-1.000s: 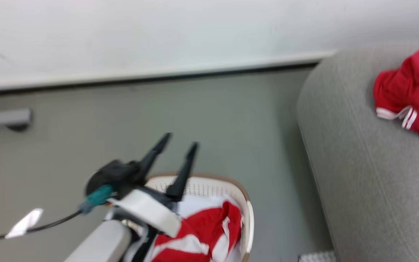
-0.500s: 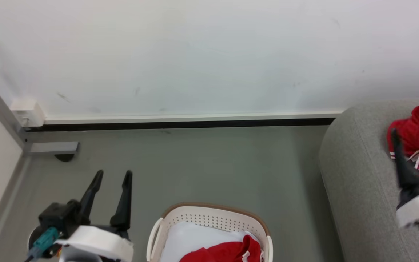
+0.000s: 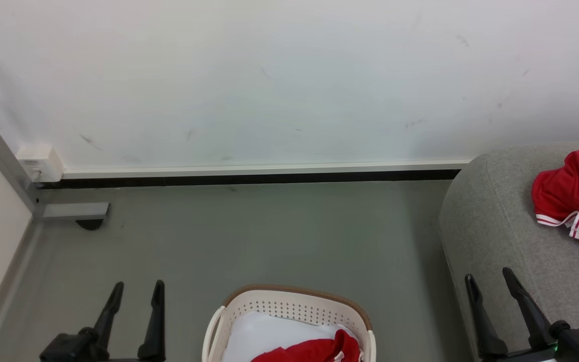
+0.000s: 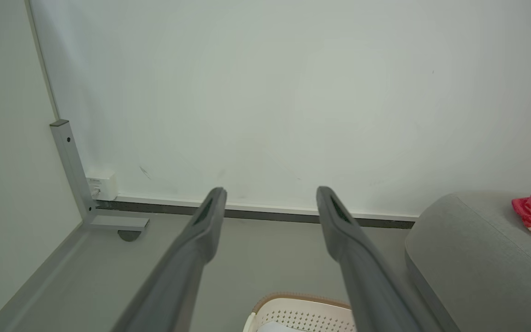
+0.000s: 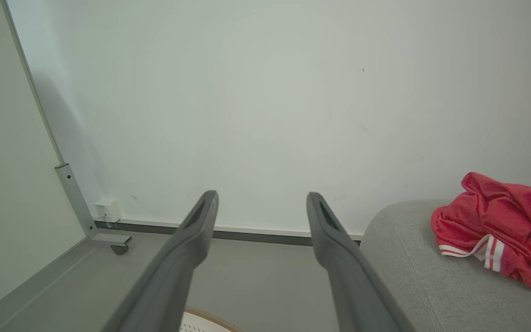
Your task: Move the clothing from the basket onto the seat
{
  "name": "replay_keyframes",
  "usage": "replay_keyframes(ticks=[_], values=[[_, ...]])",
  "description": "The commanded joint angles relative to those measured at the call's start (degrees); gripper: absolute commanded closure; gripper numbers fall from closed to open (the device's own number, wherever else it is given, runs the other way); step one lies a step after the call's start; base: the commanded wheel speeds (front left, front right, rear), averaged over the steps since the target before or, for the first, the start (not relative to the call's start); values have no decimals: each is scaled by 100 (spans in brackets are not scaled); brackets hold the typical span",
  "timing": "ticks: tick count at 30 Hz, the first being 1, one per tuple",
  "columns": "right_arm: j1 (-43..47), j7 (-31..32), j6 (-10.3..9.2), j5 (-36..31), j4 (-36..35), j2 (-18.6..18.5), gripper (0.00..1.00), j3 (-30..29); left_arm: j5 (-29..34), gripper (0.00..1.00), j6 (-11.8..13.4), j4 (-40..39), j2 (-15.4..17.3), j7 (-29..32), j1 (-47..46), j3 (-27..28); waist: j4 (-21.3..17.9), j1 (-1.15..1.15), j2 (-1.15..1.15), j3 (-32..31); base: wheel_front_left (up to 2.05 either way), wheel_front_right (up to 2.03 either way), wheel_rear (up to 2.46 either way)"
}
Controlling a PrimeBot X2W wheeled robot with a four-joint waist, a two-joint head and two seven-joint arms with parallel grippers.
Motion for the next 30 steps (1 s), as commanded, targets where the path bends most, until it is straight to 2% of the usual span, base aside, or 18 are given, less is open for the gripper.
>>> replay_keyframes(ticks=[1,10,30], values=[[54,-35,-12,-61,48,2,0,-10,87,0,-22,11,-12,-4,58,50,2,1,0,-2,0,0,0],[-100,-159,-12,-97,221,151,0,14,493,0,-394,126,-353,-4,91,416,35,1,0,6,0,0,0],[-239,-164,-12,-14,242,119,0,62,915,0,-807,262,-786,-4,81,893,-76,1,0,69,0,0,0]])
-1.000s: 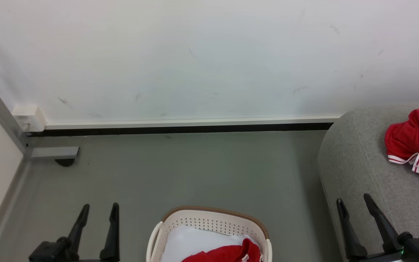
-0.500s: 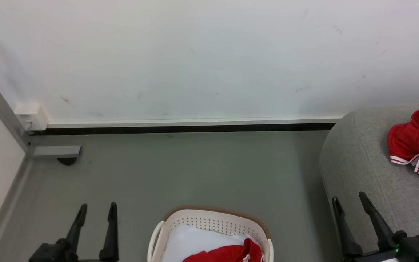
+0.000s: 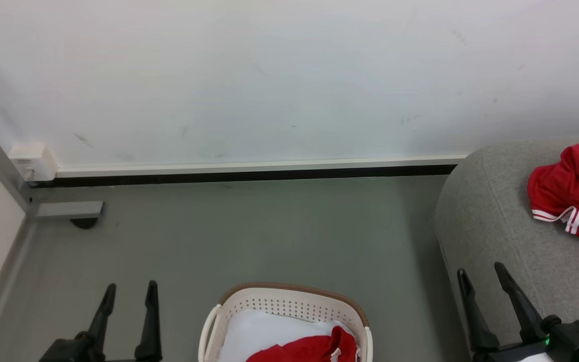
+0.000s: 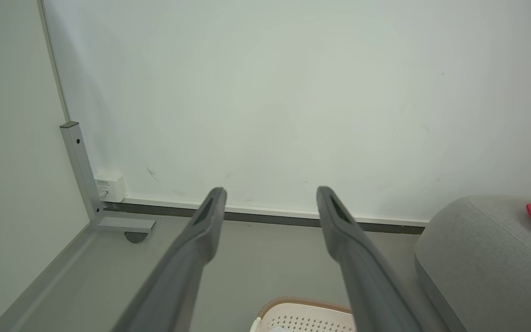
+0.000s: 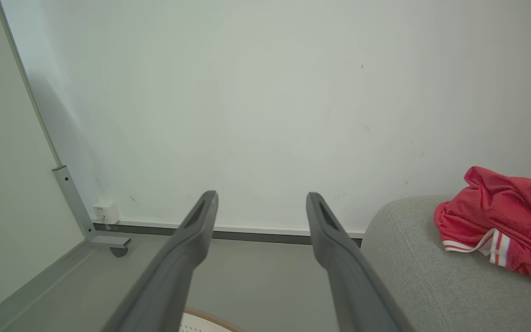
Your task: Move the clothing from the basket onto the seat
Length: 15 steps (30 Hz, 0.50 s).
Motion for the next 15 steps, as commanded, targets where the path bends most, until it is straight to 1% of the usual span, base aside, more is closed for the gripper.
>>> replay_keyframes(ticks=[1,10,15], values=[[-104,-17,-12,60,-10,-21,0,-3,37,0,-27,23,-13,-3,-26,35,-29,0,0,30,0,0,0],[-443,17,-12,93,-93,-87,0,-39,178,0,-242,224,-77,-3,-422,-28,-300,0,0,433,0,0,0],[-789,-17,-13,93,-154,-52,0,-62,249,0,-346,462,-15,61,-839,-168,-542,0,0,898,0,0,0]])
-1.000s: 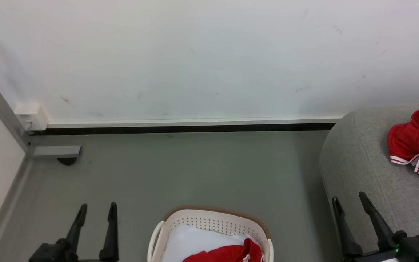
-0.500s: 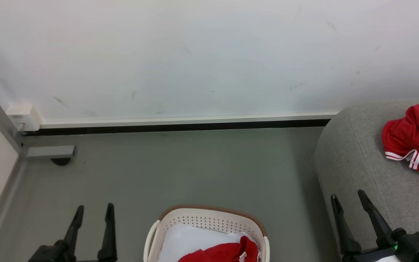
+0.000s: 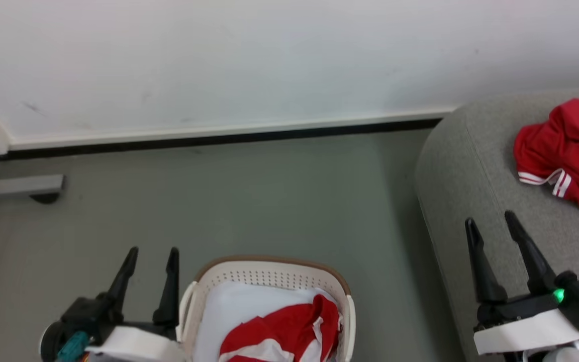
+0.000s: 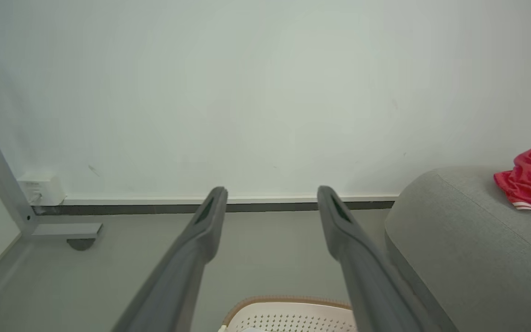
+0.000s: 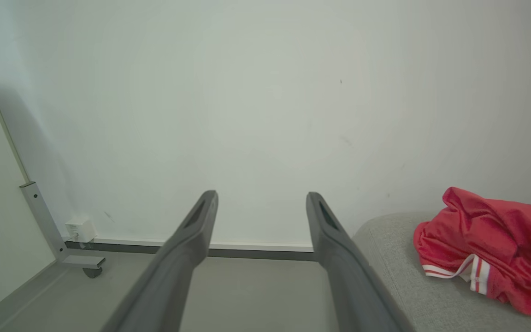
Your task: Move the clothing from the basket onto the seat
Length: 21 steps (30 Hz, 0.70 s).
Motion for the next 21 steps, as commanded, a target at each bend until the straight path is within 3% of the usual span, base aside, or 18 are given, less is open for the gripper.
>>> replay_keyframes(ticks=[1,10,21], values=[[-192,-43,-13,-28,-36,-3,0,-14,108,0,-56,107,61,108,-261,-62,-240,-1,0,437,0,0,0],[-772,-113,-13,-83,-176,19,0,-119,51,0,-415,912,207,879,-1261,-435,-630,-1,0,1390,0,0,0],[-1225,-154,-13,-84,-424,143,0,-406,-55,0,-615,2094,314,1905,-2268,-883,-1026,-1,0,2432,0,0,0]])
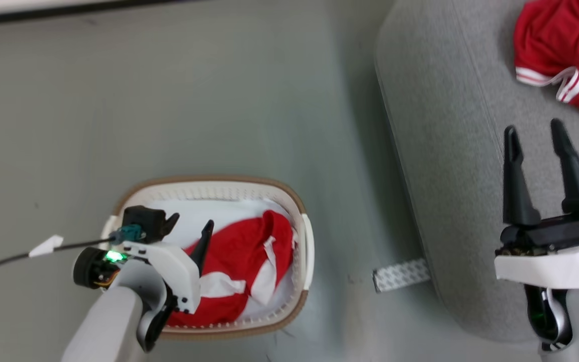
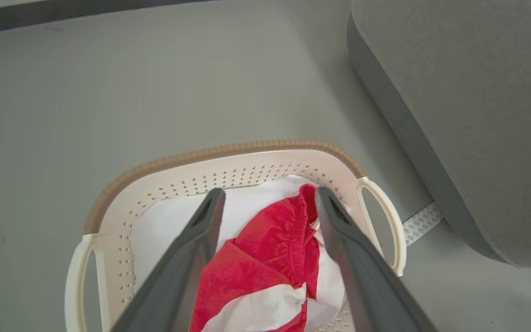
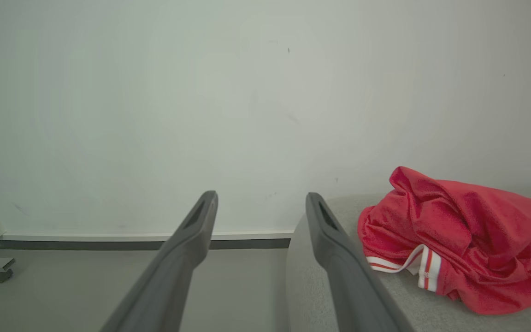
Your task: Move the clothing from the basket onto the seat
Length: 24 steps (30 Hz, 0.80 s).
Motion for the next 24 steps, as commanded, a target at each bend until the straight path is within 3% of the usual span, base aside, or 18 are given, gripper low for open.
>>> replay_keyframes(ticks=[1,19,24], values=[[-112,-29,-13,-20,-50,24,0,-65,-44,0,-26,171,71,122,-152,-38,-250,-1,0,431,0,0,0],[-231,-32,-13,177,-321,284,0,-61,-594,0,-93,2203,475,1475,-1438,-700,-853,-1,0,1732,0,0,0],[-234,-33,-13,370,-360,288,0,-24,-465,0,-94,2633,571,1842,-1738,-972,-964,-1,0,1915,0,0,0]])
